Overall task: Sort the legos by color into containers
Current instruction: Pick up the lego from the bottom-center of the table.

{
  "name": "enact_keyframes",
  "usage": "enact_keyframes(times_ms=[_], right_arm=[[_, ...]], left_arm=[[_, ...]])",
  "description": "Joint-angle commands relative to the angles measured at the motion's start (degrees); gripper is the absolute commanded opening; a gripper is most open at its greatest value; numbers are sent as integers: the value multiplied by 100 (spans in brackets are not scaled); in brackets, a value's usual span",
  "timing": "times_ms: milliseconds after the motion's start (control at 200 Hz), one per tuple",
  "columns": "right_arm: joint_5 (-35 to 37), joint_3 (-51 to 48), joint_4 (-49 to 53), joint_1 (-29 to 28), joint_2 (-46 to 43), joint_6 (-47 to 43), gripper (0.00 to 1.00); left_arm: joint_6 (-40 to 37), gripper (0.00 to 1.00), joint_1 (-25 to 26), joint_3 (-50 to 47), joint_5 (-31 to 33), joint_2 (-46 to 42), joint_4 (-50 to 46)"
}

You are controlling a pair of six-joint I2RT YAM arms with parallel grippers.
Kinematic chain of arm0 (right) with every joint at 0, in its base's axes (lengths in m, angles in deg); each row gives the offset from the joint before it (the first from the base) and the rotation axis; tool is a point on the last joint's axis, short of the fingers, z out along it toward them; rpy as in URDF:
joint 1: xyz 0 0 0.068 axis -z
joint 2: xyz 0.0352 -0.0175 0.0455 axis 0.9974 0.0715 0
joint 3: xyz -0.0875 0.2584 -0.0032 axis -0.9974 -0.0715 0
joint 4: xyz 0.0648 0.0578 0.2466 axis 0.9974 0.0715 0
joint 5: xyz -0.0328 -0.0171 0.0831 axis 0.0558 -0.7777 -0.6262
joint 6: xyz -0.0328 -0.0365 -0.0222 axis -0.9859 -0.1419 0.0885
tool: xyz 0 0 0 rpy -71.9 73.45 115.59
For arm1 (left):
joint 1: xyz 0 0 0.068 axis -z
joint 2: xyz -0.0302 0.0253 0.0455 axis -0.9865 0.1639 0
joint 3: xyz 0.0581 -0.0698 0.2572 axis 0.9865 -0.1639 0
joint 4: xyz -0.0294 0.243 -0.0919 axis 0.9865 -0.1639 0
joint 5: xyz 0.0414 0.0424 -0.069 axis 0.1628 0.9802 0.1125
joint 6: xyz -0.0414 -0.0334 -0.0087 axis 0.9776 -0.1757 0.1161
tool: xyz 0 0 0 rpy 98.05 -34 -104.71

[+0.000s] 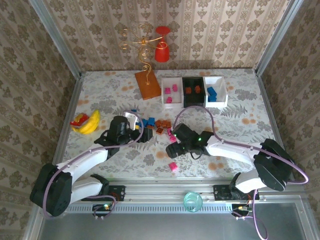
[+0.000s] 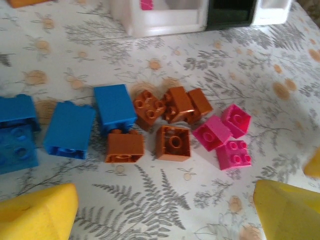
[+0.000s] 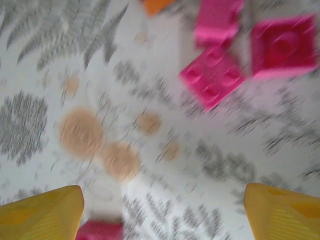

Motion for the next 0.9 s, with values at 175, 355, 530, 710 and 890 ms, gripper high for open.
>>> enact_keyframes(times_ms=[175,355,530,710,890], right_arm=[[130,-165,448,-949,279,791,83],[123,-67,297,-1141,585,859,77],[118,50,234,-1162,980,759,60],[350,113,260,-1152,892,619,38],[348,82,-84,-641,258,424,31]], left_arm=[[284,92,-379,-186,394,-250,-85],[283,92,-429,-152,281,-176,-143],[324,92,-429,-180,254,-85,-96],[378,92,-430,-191,192,-54,-35],[403,92,-431,-165,156,-66,-25]])
